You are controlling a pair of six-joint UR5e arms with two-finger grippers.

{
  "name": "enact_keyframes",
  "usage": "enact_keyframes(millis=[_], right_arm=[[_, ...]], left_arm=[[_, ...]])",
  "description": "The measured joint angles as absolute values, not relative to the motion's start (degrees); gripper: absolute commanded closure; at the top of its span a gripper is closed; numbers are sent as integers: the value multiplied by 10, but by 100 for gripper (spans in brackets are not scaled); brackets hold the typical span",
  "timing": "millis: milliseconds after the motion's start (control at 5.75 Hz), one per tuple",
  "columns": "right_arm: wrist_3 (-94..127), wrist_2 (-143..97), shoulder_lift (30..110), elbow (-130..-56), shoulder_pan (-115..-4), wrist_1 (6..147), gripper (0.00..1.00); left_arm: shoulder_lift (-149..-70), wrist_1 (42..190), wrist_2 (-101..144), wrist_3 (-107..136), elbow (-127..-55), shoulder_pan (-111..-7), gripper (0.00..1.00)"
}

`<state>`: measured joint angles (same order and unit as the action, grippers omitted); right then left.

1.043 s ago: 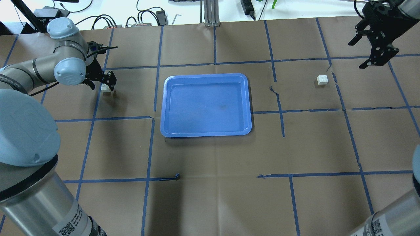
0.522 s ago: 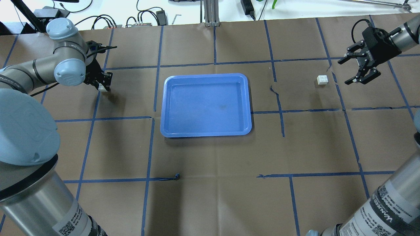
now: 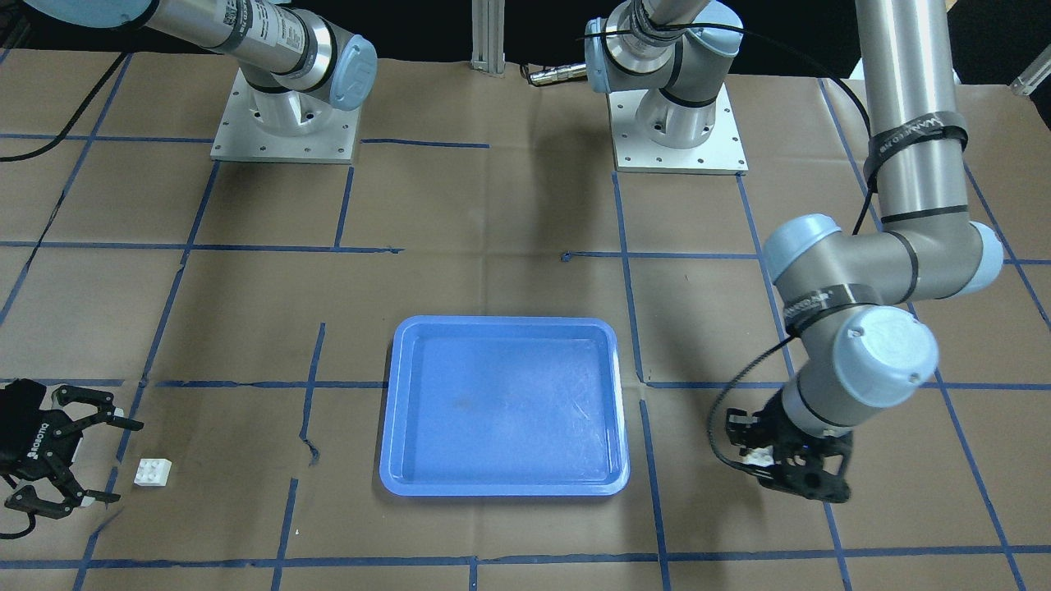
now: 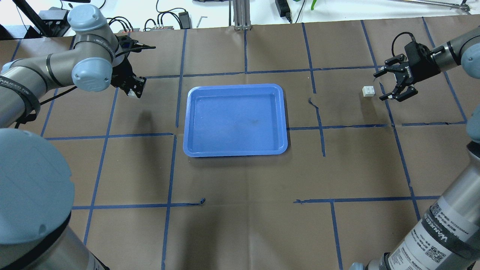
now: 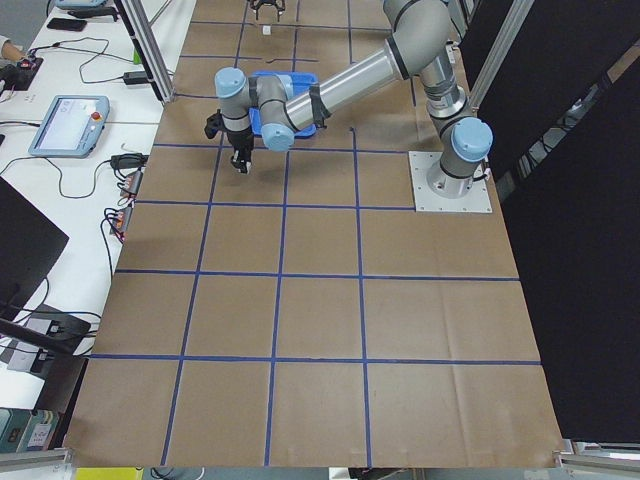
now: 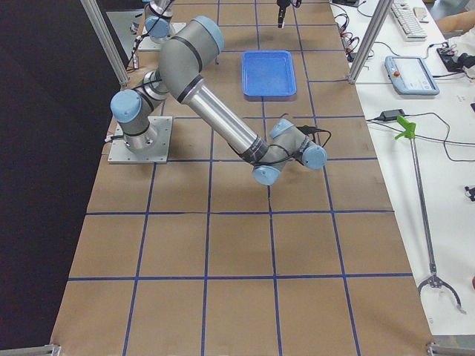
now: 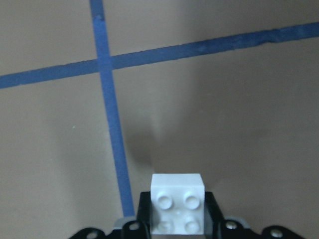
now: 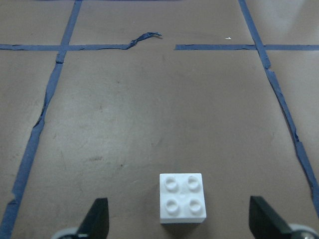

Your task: Assemble white blocks and place on blue tray

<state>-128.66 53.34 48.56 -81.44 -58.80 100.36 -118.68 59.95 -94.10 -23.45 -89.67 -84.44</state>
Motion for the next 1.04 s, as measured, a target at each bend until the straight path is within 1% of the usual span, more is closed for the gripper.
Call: enact_keyframes(millis=[174, 348, 522, 696, 1043], right_arm=[[-1286, 523, 480, -823, -588, 1024, 0], [-1286, 518, 478, -827, -588, 1032, 3], [-1287, 517, 478, -829, -589, 1034, 18], [-1289, 517, 477, -829, -591, 1034, 30], [-1291, 517, 477, -830, -591, 1034, 58]], left_arm=[[-1161, 607, -940, -236, -912, -910, 92], [-1152, 604, -940, -253, -930, -970, 92], [-1152, 597, -940, -285, -944, -1019, 92], [-1155, 594, -940, -317, -950, -1053, 92], [-1166, 589, -937, -507, -951, -1075, 92]])
